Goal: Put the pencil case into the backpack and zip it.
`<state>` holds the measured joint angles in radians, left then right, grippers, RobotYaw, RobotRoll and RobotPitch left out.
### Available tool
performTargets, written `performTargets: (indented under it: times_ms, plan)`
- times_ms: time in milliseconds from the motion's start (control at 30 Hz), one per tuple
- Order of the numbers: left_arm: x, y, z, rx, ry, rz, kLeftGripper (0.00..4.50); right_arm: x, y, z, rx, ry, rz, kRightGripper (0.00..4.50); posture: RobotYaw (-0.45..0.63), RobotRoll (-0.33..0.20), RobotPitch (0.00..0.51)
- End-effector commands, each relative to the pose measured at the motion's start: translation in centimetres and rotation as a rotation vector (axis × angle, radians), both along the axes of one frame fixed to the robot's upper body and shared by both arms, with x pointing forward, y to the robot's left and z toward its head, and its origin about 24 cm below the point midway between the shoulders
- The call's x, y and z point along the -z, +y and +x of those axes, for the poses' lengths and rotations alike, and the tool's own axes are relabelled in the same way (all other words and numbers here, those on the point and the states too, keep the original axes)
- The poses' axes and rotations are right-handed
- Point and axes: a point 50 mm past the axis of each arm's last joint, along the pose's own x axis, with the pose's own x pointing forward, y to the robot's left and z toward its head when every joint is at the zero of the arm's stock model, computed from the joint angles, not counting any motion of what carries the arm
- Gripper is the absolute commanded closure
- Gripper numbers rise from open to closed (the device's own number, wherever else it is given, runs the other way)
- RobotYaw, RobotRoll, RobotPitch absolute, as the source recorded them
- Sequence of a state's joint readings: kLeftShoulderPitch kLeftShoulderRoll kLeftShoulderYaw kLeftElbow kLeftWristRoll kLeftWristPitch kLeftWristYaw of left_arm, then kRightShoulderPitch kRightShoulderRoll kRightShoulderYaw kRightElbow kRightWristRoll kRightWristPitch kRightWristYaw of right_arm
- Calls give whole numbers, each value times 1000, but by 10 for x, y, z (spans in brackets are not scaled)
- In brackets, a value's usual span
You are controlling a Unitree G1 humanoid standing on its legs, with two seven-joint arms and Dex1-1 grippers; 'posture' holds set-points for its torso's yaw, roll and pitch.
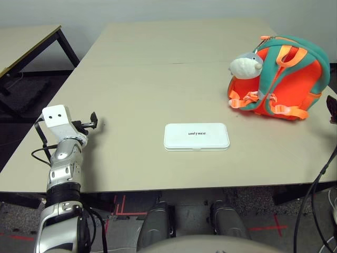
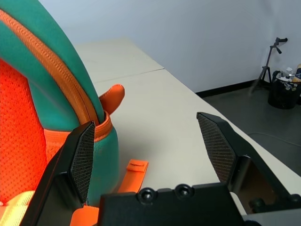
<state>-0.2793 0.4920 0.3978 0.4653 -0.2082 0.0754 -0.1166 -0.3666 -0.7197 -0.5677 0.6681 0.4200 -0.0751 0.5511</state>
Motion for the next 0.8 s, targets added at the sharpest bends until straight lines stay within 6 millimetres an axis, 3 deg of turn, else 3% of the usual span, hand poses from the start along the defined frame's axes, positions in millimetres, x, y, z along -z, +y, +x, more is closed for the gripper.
performTargets:
  times_ms: [33,233,333,433,533,667,800]
  plan:
    - [-1,-6,3,3,-2,-21,0,-4,-2,-1,-5,12,-28,52,-42,0,72]
    - [-22,-30,22,137,-52,-27,0,-22,0,-1,-9,-30,-47,52,-64,0,57]
    - [-48,-36,36,245,-94,-72,0,-35,3,-4,-55,-5,-30,52,-52,0,45]
    - [-70,-44,38,410,-43,-266,0,-47,8,-14,-123,92,20,52,-29,0,28]
    - [-90,-51,25,591,72,-461,0,-53,17,-29,-201,248,99,52,-29,0,24]
    - [-122,-57,-7,838,267,-624,0,-61,47,-44,-360,455,271,856,-35,0,9]
    - [-135,-58,-16,920,336,-770,0,-67,73,-46,-496,612,367,2276,-14,0,5]
